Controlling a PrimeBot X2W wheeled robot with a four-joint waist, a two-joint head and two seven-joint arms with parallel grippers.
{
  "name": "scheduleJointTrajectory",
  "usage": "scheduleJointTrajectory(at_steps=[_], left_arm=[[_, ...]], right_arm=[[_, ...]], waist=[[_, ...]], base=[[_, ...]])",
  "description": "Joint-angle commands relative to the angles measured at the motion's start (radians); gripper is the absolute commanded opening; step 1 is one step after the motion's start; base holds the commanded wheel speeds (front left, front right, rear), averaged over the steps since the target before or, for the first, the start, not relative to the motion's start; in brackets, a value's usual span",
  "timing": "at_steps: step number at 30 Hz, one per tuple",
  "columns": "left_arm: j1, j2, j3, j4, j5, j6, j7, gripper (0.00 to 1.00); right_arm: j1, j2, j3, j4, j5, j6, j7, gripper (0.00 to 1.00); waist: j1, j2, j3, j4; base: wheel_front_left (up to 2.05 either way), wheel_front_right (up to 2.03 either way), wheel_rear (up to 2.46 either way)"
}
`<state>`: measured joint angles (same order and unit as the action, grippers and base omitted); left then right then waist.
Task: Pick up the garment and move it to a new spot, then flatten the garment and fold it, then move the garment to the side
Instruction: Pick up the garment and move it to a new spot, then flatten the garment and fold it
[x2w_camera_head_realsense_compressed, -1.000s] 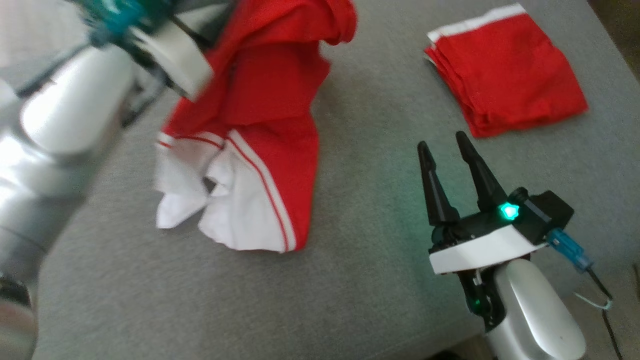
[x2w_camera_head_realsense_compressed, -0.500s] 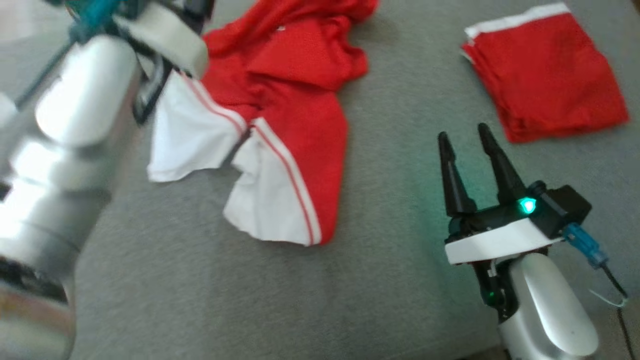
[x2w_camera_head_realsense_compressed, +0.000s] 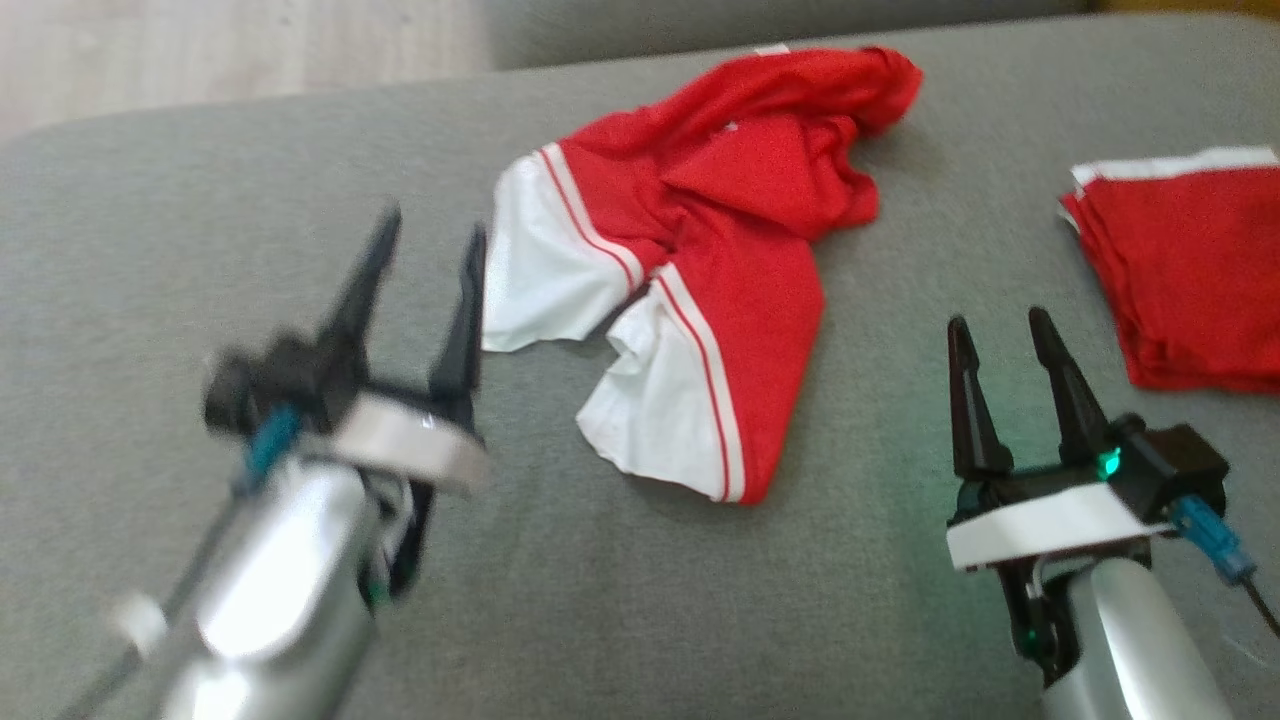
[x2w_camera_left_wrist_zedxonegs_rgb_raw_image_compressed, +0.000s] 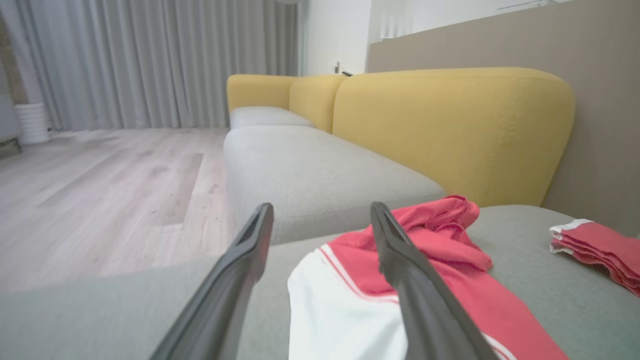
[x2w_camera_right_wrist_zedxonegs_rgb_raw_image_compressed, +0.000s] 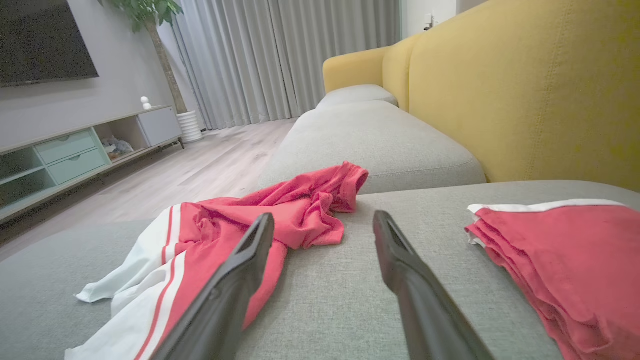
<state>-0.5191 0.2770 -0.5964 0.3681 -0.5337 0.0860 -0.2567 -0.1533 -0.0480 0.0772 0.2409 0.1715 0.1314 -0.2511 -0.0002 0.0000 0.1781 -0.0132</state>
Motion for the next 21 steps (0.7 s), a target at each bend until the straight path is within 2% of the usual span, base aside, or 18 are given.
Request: scheduleJointTrajectory(at_steps=[1, 7, 14, 21], left_arm=[[-0.015, 0.012, 0.05, -0.04, 0.009, 0.005, -0.005, 1.0], [0.121, -0.025, 0.108, -0.069, 0.041, -0.009, -0.005, 1.0], [0.085, -0.026, 0.129, -0.017, 0.083, -0.044, -0.004, 1.0], [-0.004, -0.017, 0.106, 0.148, 0.068, -0.06, 0.165, 1.0]], right_arm=[[-0.008, -0.002, 0.018, -0.026, -0.007, -0.001, -0.011, 1.0], [0.008, -0.002, 0.01, -0.024, -0.02, -0.001, -0.011, 1.0], [-0.007, -0.002, 0.023, -0.03, -0.015, -0.001, -0.011, 1.0], [-0.024, -0.002, 0.036, -0.03, -0.007, -0.001, -0.011, 1.0]], waist=[[0.0002, 0.0, -0.028, 0.028], [0.0002, 0.0, -0.035, 0.037], [0.0002, 0.0, 0.005, 0.003], [0.0002, 0.0, 0.063, -0.056]], base=[[0.0, 0.0, 0.0], [0.0, 0.0, 0.0], [0.0, 0.0, 0.0], [0.0, 0.0, 0.0]])
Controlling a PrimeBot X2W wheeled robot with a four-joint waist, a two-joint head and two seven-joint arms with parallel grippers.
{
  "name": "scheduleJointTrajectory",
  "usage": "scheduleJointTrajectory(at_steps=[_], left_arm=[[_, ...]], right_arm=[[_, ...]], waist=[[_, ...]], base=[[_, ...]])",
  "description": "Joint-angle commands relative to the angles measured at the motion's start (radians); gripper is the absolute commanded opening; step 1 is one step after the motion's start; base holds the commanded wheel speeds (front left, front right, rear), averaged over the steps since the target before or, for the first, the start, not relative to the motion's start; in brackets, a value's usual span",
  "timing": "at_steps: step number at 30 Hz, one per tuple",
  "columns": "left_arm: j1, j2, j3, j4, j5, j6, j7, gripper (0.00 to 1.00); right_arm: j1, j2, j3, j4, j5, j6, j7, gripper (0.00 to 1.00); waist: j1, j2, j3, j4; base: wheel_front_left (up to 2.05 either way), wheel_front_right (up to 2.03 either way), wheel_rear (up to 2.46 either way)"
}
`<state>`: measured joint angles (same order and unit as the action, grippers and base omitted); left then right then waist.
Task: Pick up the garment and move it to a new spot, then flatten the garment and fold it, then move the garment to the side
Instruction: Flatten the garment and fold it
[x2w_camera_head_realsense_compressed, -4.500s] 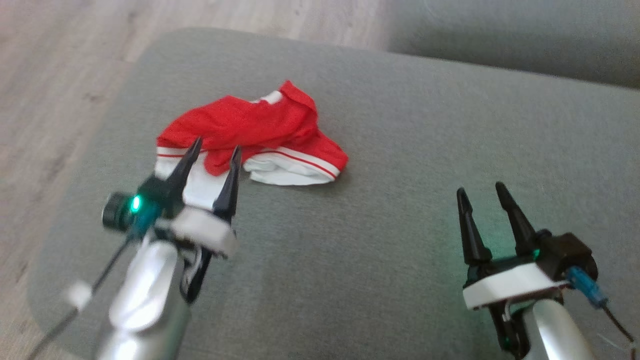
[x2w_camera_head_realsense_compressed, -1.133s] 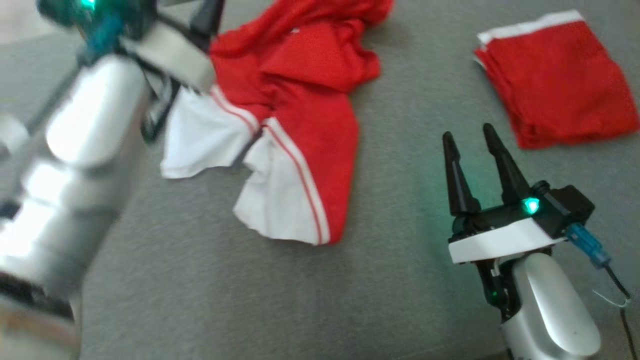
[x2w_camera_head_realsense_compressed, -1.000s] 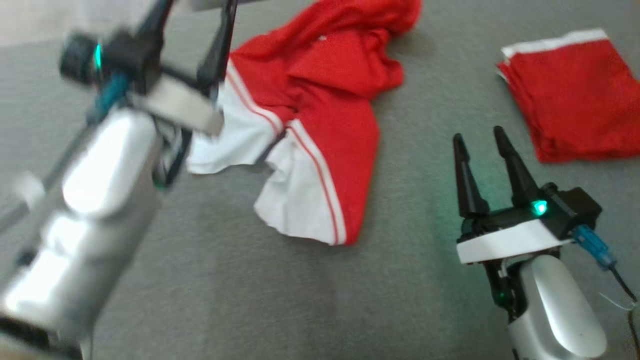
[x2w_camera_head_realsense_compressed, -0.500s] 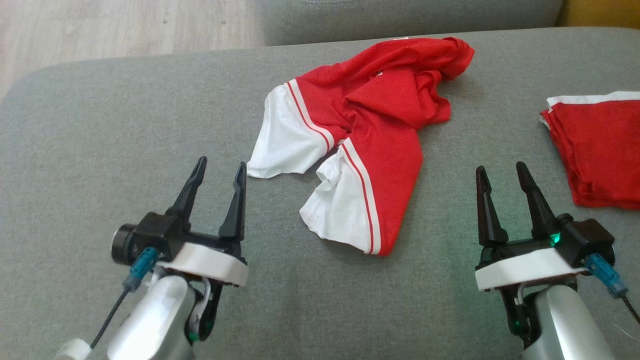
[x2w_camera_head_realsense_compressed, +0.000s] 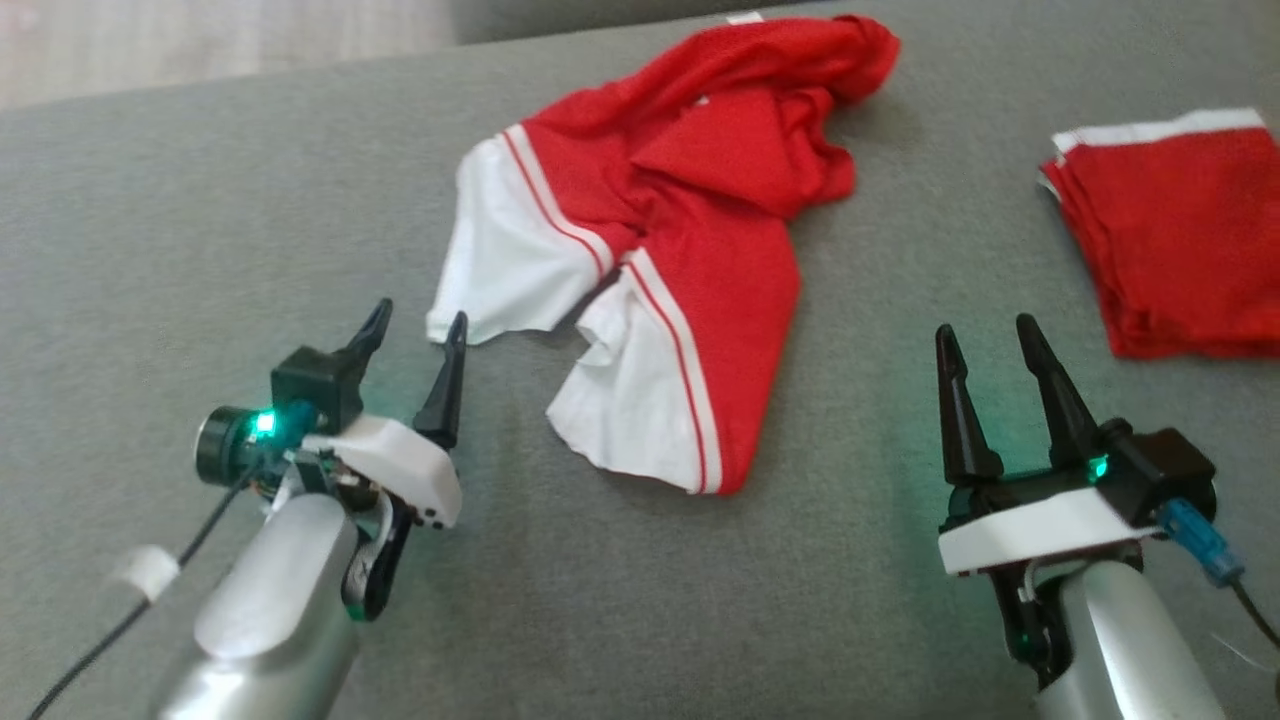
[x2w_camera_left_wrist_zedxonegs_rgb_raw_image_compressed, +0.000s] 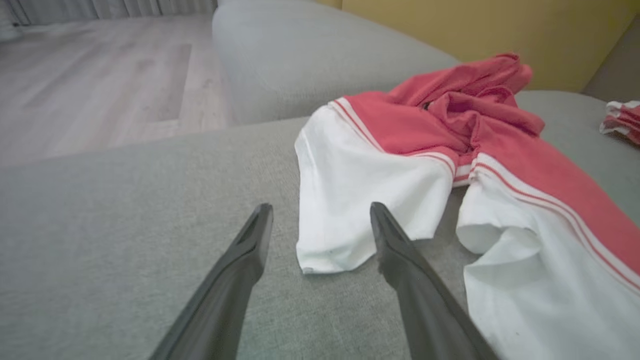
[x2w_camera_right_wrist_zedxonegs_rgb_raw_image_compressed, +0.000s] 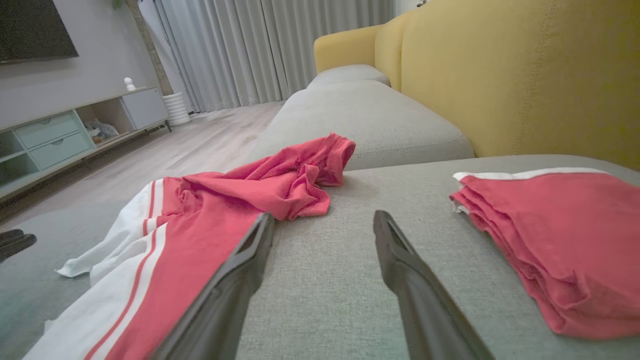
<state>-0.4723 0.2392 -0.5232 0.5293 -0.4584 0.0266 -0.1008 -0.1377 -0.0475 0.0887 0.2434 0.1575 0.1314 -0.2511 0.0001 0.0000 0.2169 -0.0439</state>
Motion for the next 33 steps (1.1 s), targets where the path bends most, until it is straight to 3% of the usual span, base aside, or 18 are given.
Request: scheduleJointTrajectory(at_steps=[1, 12, 13, 16, 23, 26, 33], left_arm=[[-0.064, 0.022, 0.033, 0.007, -0.011, -0.002, 0.032, 1.0], [-0.153, 0.043, 0.027, 0.178, -0.035, -0.014, 0.18, 1.0], [-0.155, 0.046, 0.012, 0.198, -0.04, -0.041, 0.217, 0.0], [-0.166, 0.058, 0.006, 0.198, -0.04, -0.06, 0.218, 0.0], [-0.23, 0.084, 0.078, 0.148, -0.069, -0.045, 0.092, 0.0], [-0.286, 0.115, 0.105, 0.128, -0.055, -0.018, 0.049, 0.0], [-0.454, 0.176, 0.131, 0.144, -0.032, -0.003, 0.056, 0.0]], right_arm=[[-0.042, -0.003, 0.026, -0.034, 0.008, -0.001, -0.011, 1.0], [-0.057, -0.003, 0.037, -0.042, 0.025, -0.001, -0.011, 1.0], [-0.055, -0.003, 0.036, -0.042, 0.027, -0.001, -0.011, 1.0], [-0.054, -0.003, 0.035, -0.044, 0.03, -0.001, -0.011, 1.0], [-0.056, -0.003, 0.046, -0.04, 0.038, -0.001, -0.011, 1.0], [-0.059, -0.003, 0.055, -0.038, 0.043, -0.001, -0.011, 1.0], [-0.08, -0.003, 0.08, -0.036, 0.05, -0.001, -0.011, 1.0]], waist=[[-0.0001, 0.0, 0.033, -0.034], [-0.0001, 0.0, 0.08, -0.109], [-0.0001, 0.0, 0.081, -0.117], [-0.0001, 0.0, 0.082, -0.124], [-0.0001, 0.0, 0.073, -0.136], [-0.0001, 0.0, 0.074, -0.14], [-0.0001, 0.0, 0.099, -0.163]], base=[[0.0, 0.0, 0.0], [0.0, 0.0, 0.0], [0.0, 0.0, 0.0], [0.0, 0.0, 0.0], [0.0, 0.0, 0.0], [0.0, 0.0, 0.0], [0.0, 0.0, 0.0]])
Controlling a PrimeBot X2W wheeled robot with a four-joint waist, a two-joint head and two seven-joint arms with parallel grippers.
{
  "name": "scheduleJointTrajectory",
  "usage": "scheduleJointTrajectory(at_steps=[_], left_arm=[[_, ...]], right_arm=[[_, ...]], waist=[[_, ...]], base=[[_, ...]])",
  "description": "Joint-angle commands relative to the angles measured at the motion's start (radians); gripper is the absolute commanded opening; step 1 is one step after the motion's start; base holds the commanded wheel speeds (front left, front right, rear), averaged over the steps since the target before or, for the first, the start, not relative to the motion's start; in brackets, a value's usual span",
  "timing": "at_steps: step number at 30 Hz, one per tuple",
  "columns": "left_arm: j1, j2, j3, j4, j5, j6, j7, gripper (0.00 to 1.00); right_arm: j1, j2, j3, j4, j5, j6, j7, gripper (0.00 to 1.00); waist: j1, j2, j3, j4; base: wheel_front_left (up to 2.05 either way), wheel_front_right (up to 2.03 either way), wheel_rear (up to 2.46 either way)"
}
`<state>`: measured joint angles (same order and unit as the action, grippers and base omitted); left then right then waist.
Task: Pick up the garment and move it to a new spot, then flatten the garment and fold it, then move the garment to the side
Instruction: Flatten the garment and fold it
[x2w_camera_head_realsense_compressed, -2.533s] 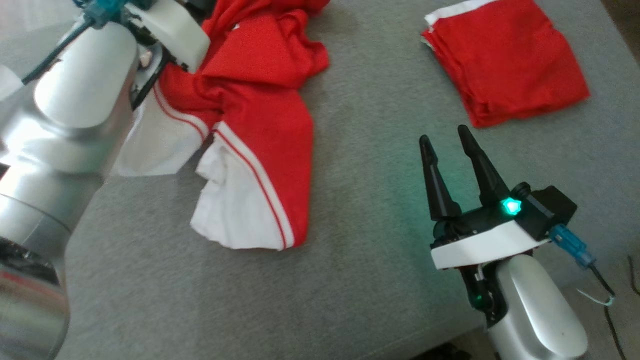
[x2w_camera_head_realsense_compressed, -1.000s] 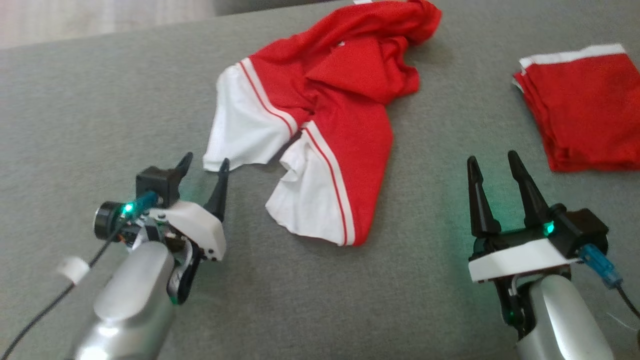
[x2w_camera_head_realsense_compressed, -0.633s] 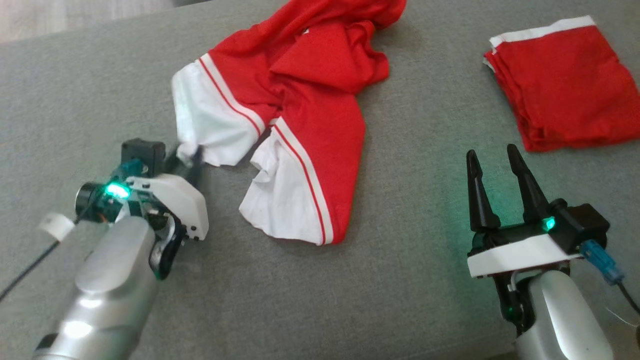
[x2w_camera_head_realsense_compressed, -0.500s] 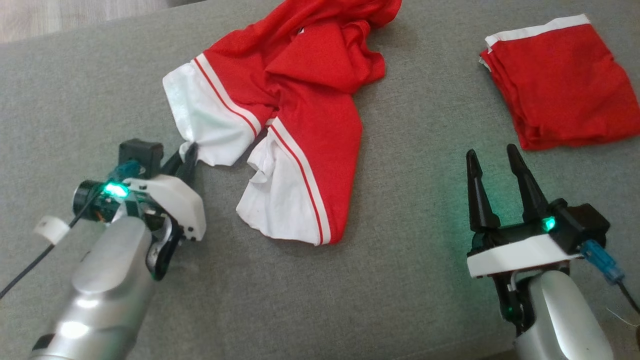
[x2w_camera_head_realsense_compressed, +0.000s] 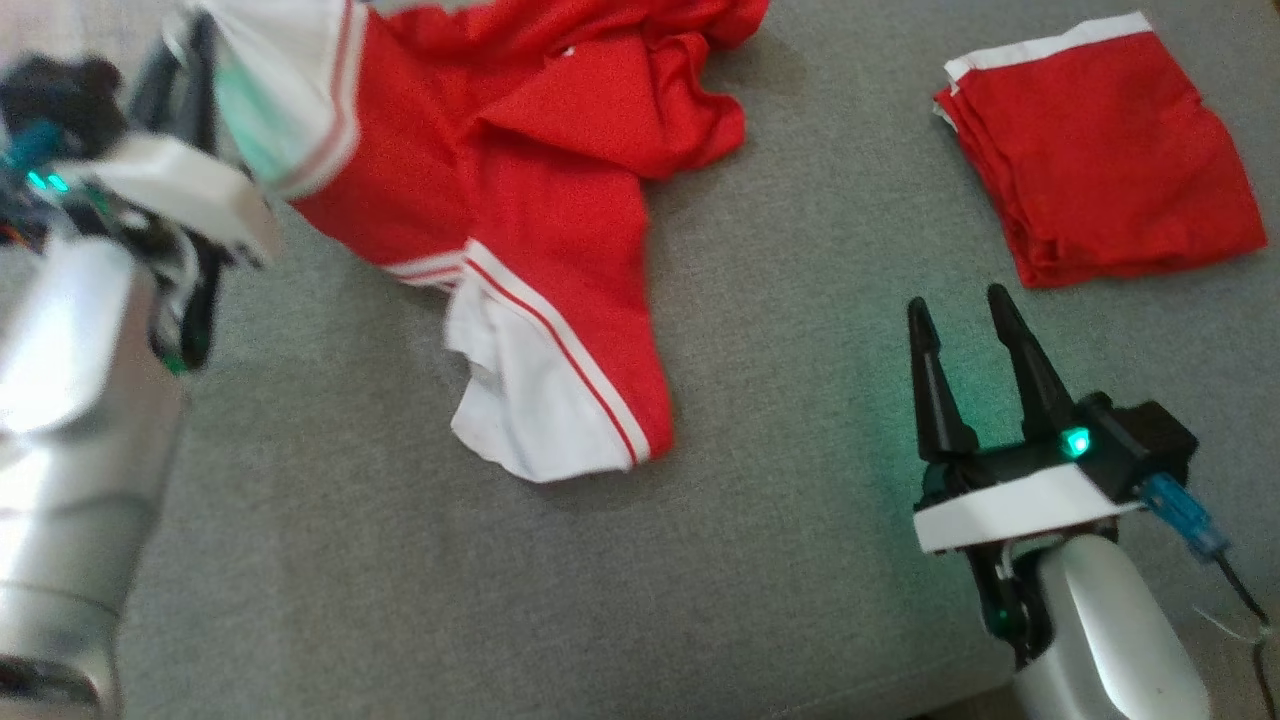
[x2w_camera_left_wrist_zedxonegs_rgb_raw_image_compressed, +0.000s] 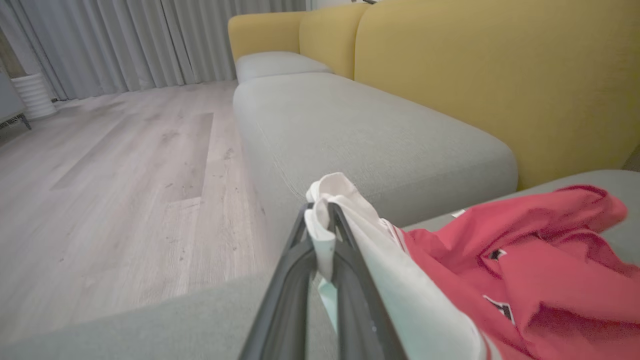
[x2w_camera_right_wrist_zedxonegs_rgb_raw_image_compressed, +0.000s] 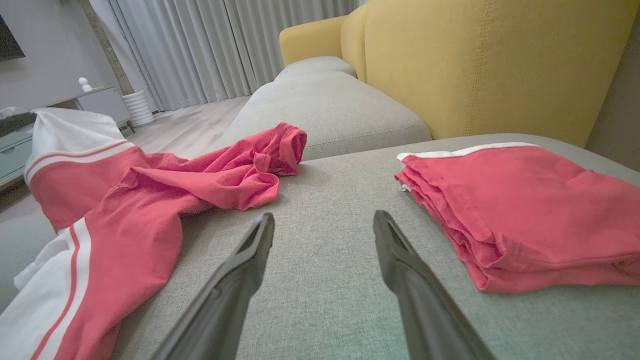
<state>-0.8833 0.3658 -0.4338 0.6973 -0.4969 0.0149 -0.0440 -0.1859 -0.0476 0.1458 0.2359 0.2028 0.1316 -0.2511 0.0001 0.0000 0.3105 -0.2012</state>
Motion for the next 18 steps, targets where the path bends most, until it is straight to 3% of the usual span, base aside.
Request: scheduleJointTrajectory(at_steps=[1, 10, 11, 12, 18], left_arm=[[-0.072, 0.059, 0.046, -0.016, 0.012, 0.012, 0.0, 0.0], [-0.318, 0.092, 0.036, 0.103, 0.074, 0.034, -0.009, 0.0], [-0.33, 0.084, 0.036, 0.129, 0.07, 0.032, -0.001, 0.68], [-0.337, 0.076, 0.03, 0.158, 0.066, 0.024, 0.019, 1.0], [-0.339, 0.036, -0.006, 0.232, 0.075, -0.01, -0.025, 1.0]], right_arm=[[-0.039, -0.003, 0.031, -0.028, 0.007, -0.001, -0.011, 1.0], [-0.069, -0.003, 0.071, -0.036, 0.021, -0.001, -0.011, 1.0], [-0.068, -0.003, 0.073, -0.035, 0.022, -0.001, -0.011, 1.0], [-0.068, -0.003, 0.073, -0.034, 0.024, -0.001, -0.011, 1.0], [-0.059, -0.003, 0.054, -0.031, 0.022, -0.001, -0.011, 1.0]], waist=[[-0.0001, 0.0, 0.011, -0.013], [-0.0001, 0.0, 0.046, -0.065], [-0.0001, 0.0, 0.046, -0.068], [-0.0001, 0.0, 0.045, -0.07], [-0.0001, 0.0, 0.035, -0.046]], base=[[0.0, 0.0, 0.0], [0.0, 0.0, 0.0], [0.0, 0.0, 0.0], [0.0, 0.0, 0.0], [0.0, 0.0, 0.0]])
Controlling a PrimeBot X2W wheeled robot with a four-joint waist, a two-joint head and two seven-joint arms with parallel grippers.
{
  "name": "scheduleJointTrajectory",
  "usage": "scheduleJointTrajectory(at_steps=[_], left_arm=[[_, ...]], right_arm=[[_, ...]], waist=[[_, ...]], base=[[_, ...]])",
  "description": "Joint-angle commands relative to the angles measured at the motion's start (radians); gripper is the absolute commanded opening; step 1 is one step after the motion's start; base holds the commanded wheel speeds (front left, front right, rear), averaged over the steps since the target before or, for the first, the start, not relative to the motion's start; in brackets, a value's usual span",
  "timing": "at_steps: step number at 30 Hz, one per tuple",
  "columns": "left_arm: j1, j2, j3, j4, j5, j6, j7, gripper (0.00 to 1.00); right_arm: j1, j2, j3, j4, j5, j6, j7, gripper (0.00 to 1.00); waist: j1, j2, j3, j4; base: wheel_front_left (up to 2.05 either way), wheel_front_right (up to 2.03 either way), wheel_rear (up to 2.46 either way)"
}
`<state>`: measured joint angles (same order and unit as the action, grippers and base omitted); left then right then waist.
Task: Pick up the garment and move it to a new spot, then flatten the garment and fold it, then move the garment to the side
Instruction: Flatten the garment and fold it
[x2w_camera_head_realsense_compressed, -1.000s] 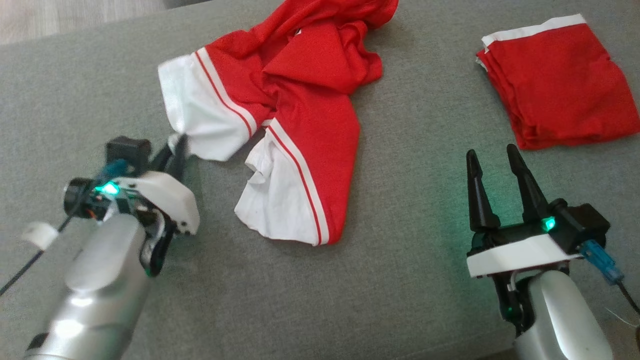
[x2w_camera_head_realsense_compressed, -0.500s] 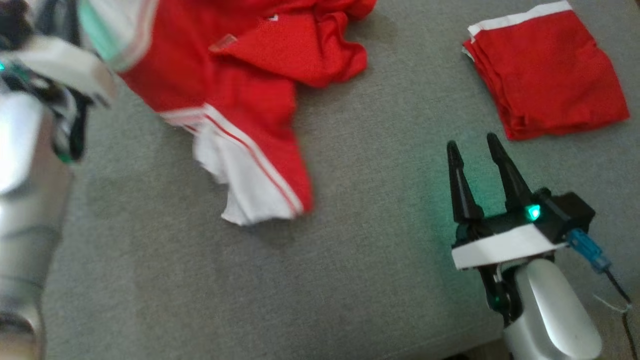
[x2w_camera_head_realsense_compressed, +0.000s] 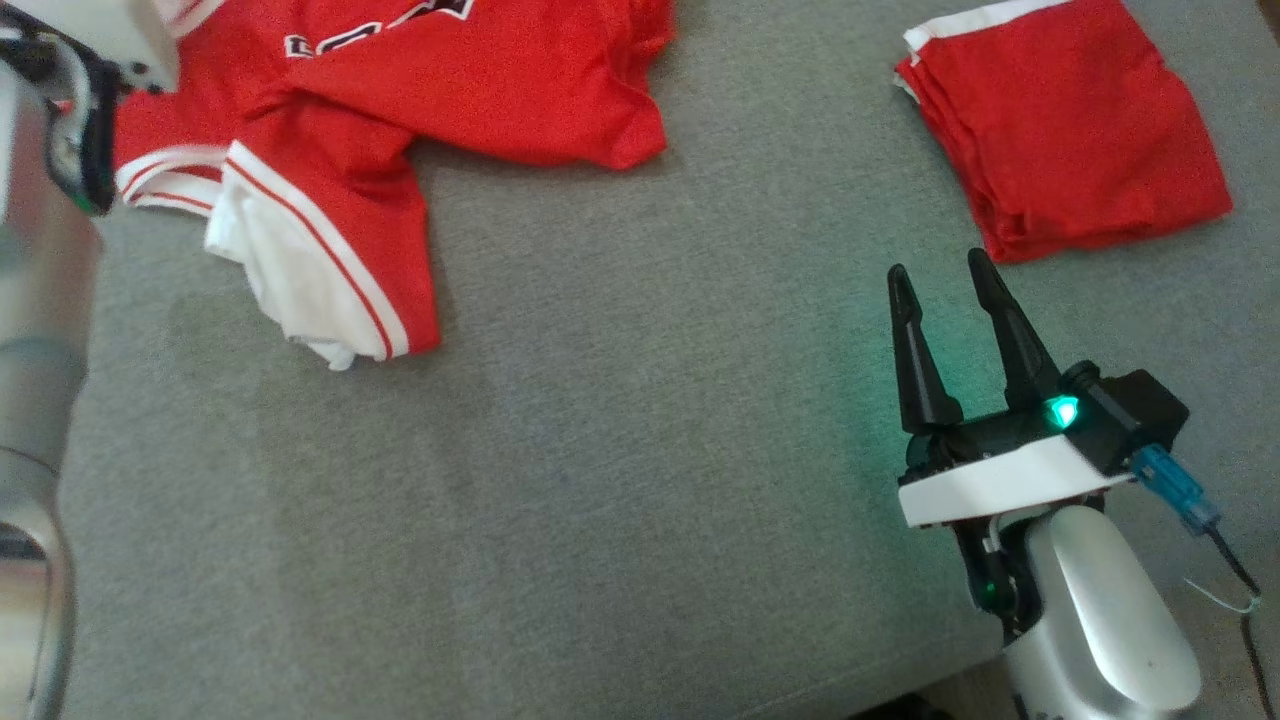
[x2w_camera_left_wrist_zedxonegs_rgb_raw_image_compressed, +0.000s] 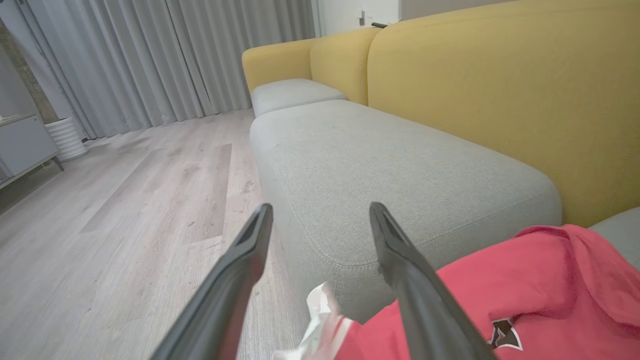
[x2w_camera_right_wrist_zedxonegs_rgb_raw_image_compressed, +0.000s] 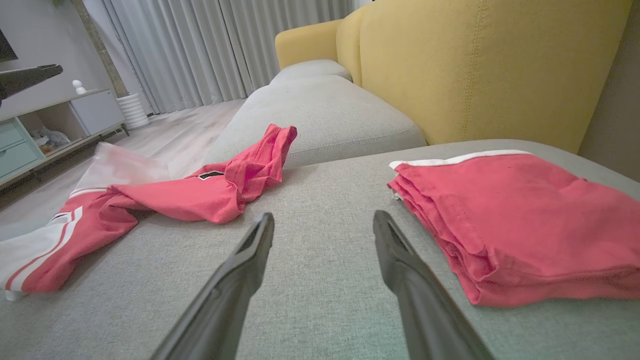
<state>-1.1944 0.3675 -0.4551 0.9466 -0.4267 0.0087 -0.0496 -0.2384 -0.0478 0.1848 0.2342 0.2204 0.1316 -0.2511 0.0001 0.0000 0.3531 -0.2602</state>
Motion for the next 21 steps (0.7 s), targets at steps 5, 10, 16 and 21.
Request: scheduleJointTrajectory(at_steps=[5, 10, 16, 21], left_arm=[[0.01, 0.006, 0.008, 0.008, -0.007, -0.025, -0.076, 1.0], [0.102, -0.038, 0.019, -0.002, -0.042, -0.036, -0.155, 1.0], [0.289, -0.084, 0.041, -0.08, -0.083, -0.026, -0.203, 1.0], [0.479, -0.118, 0.062, -0.197, -0.098, 0.007, -0.211, 1.0]], right_arm=[[-0.004, -0.002, -0.004, -0.028, -0.01, -0.001, -0.011, 1.0], [0.008, -0.002, -0.044, -0.036, -0.029, -0.001, -0.011, 1.0], [0.042, -0.002, -0.094, -0.041, -0.057, -0.001, -0.011, 1.0], [0.073, -0.002, -0.131, -0.042, -0.072, -0.001, -0.011, 1.0]], waist=[[-0.0001, 0.0, -0.032, 0.052], [-0.0001, 0.0, -0.08, 0.12], [-0.0001, 0.0, -0.141, 0.204], [-0.0001, 0.0, -0.176, 0.257]], base=[[0.0, 0.0, 0.0], [0.0, 0.0, 0.0], [0.0, 0.0, 0.0], [0.0, 0.0, 0.0]])
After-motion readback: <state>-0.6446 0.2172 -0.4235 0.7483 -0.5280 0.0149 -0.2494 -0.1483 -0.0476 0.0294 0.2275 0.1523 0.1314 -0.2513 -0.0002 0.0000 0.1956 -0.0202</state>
